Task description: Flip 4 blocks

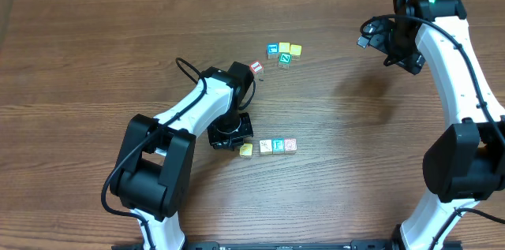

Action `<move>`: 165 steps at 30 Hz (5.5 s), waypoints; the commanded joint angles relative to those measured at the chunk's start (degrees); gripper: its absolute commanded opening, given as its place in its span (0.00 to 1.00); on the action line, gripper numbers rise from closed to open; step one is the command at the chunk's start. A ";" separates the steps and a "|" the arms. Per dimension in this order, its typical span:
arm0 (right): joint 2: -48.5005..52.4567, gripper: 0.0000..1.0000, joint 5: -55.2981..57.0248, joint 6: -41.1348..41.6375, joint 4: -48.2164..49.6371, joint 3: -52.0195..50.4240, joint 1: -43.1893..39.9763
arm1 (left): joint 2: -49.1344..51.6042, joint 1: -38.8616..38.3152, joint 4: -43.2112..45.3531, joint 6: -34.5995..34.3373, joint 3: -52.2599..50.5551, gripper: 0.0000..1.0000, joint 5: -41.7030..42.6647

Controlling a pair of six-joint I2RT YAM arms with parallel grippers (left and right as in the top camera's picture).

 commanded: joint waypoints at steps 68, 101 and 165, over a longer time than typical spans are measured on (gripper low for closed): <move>-0.57 1.00 0.61 -0.20 0.20 0.35 -0.13 | -0.96 -1.79 6.95 0.72 -0.31 0.04 4.35; -0.57 1.00 0.61 -0.20 0.20 0.37 -0.13 | -0.96 -1.79 7.89 0.79 -0.31 0.04 4.33; -0.57 1.00 0.61 -0.20 0.20 0.37 -0.13 | -0.98 -1.79 6.43 1.01 -0.31 0.04 1.66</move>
